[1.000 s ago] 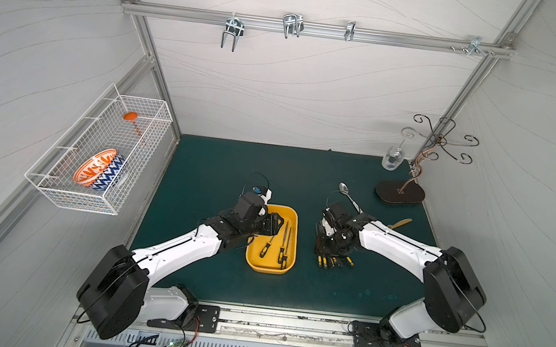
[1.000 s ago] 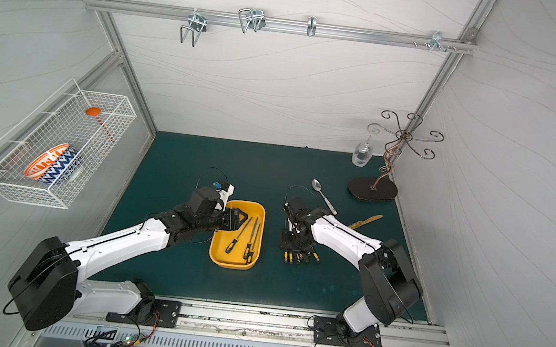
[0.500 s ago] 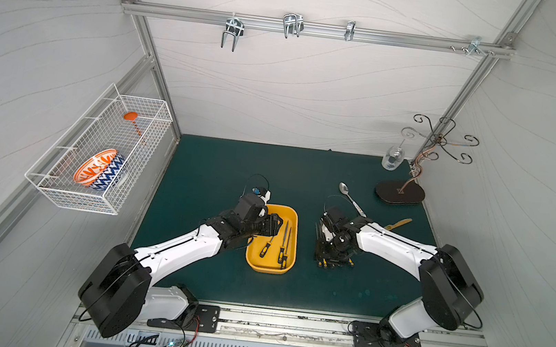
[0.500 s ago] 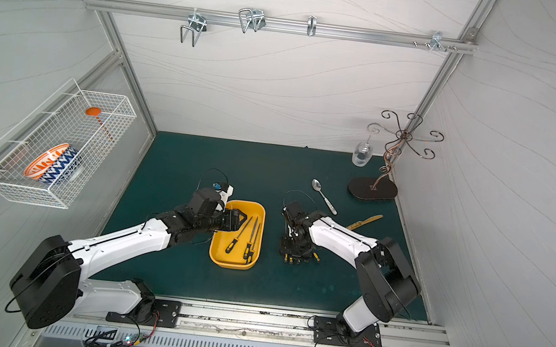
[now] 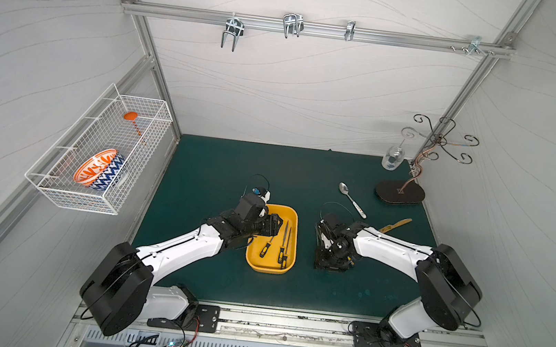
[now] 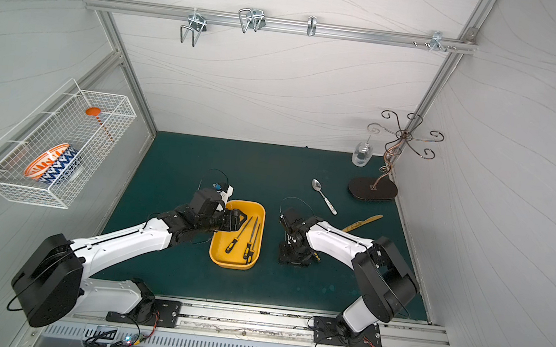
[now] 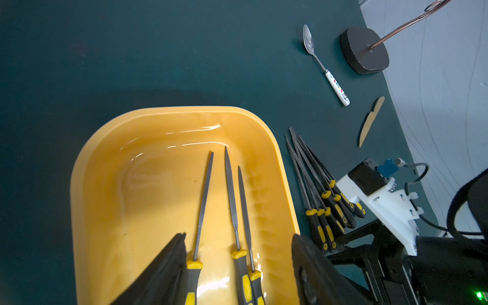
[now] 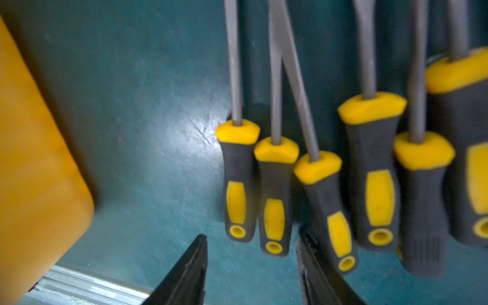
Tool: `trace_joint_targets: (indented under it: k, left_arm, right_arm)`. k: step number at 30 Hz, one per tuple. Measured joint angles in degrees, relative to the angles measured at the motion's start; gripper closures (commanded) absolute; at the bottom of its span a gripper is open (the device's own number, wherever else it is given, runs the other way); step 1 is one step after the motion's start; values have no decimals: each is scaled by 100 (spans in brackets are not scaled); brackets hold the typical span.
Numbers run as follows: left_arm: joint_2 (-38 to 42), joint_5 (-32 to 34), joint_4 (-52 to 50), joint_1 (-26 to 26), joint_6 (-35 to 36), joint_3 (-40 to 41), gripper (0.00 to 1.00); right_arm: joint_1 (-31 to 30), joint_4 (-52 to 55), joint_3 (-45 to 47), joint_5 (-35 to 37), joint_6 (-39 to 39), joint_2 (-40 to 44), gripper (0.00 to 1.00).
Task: Put the file tool into the storage box
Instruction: Adjust the file tool at the center of the board.
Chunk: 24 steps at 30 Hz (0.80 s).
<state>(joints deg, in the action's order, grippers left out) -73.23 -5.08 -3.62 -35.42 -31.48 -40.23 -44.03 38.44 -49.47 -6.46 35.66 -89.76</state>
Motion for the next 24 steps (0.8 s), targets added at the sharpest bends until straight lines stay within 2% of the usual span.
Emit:
trace_joint_targets:
  k: [24]
  left_arm:
    - [-48, 22, -2, 0, 2, 0, 32]
  right_arm:
    - [2, -7, 70, 4, 13, 24, 41]
